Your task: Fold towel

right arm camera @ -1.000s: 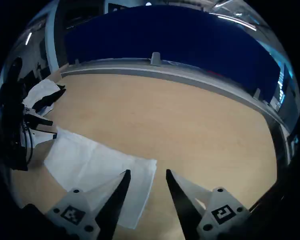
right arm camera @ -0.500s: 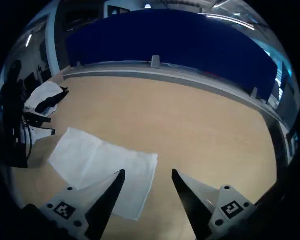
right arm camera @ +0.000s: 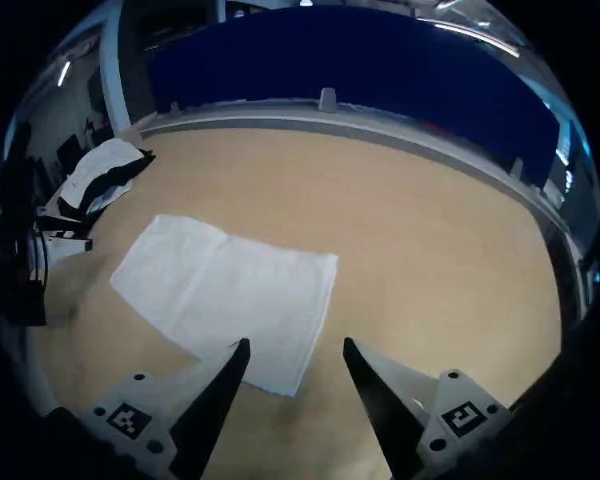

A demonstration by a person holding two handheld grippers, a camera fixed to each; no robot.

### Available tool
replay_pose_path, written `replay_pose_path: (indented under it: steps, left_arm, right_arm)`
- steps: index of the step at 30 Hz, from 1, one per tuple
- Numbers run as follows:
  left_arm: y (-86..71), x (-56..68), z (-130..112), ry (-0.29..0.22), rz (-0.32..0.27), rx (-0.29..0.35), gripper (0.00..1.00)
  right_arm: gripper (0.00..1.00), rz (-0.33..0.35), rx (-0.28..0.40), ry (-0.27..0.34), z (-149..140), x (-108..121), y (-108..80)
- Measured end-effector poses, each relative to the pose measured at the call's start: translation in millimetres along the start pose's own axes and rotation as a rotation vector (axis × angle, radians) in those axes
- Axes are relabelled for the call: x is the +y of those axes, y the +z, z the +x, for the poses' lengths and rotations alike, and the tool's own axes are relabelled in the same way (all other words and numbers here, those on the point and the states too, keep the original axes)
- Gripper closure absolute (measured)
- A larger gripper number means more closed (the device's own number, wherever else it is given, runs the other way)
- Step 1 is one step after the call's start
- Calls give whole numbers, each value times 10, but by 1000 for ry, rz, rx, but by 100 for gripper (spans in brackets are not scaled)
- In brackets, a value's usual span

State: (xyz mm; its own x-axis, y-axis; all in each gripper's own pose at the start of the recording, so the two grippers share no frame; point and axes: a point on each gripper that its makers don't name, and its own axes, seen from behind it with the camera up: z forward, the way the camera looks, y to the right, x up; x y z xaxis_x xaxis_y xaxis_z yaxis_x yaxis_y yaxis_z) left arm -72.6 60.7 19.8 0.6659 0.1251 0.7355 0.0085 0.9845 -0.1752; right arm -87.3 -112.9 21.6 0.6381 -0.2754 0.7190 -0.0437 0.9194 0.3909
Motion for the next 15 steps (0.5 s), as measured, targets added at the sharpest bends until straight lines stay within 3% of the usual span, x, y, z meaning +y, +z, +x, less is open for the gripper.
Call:
replay_pose_path:
  steps: [8, 15]
  left_arm:
    - [-289, -79, -379, -75, 40, -16, 7]
    - [-405, -147, -452, -98, 58, -11, 7]
  right_arm:
    - [10, 15, -16, 13, -174, -34, -82]
    - [10, 52, -31, -18, -221, -83, -54]
